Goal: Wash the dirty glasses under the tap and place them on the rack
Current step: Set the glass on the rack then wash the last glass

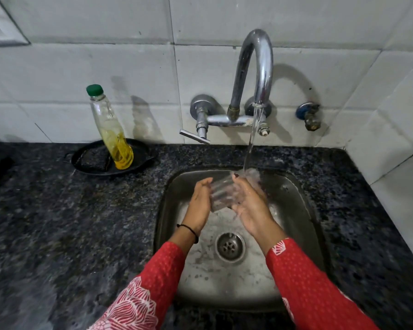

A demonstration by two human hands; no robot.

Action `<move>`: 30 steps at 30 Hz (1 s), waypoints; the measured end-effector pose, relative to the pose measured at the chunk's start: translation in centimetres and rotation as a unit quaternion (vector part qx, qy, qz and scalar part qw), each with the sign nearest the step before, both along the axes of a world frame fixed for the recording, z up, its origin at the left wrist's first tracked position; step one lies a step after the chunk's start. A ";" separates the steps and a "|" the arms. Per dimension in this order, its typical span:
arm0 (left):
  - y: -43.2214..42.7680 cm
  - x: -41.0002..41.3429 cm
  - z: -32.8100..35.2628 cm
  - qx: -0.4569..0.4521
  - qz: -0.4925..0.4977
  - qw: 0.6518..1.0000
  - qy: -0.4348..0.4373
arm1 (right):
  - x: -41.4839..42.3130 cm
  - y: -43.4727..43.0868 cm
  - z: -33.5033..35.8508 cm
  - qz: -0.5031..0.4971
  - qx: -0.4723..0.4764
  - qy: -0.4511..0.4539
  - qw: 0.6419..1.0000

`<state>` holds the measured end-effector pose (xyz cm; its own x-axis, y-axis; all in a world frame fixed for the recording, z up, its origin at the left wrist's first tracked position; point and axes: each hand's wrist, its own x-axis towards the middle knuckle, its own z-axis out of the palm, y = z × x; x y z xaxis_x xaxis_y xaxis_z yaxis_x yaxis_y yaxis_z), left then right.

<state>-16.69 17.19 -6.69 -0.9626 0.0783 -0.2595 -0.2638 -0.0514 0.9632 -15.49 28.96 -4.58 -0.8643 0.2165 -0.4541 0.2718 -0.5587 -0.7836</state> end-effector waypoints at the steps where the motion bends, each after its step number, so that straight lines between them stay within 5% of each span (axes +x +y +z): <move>1: 0.1 -0.3 0.0 0.015 0.005 1.000 -0.020 | -0.3 0.1 0.4 -0.012 0.060 0.003 0.998; 6: 0.8 -5.1 2.8 0.014 0.075 0.997 0.017 | -1.0 1.1 2.3 -0.003 0.316 0.095 0.944; 11: 0.3 -8.2 7.0 -0.198 0.190 0.948 0.159 | -1.4 1.2 3.6 0.013 0.365 0.142 0.920; 19: -0.5 -7.5 8.1 -0.337 0.097 0.896 0.270 | -0.3 0.4 4.3 0.009 0.399 0.150 0.905; 23: -1.0 -4.8 5.0 -0.331 0.043 0.919 0.209 | 2.2 0.4 5.0 0.061 0.339 0.124 0.931; 27: -1.7 1.0 -1.1 -0.191 -0.062 0.978 0.061 | 5.1 -0.5 4.3 0.145 0.224 0.032 0.963; 30: -2.2 4.7 -2.5 -0.151 -0.124 0.981 0.012 | 6.8 -1.5 2.4 0.196 0.204 -0.032 0.959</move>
<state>-11.98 15.00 -9.24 -0.9298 0.2341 -0.2840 -0.2091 0.2992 0.9310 -8.73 27.46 -2.19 -0.8883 0.0525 -0.4562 0.4536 -0.0551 -0.8895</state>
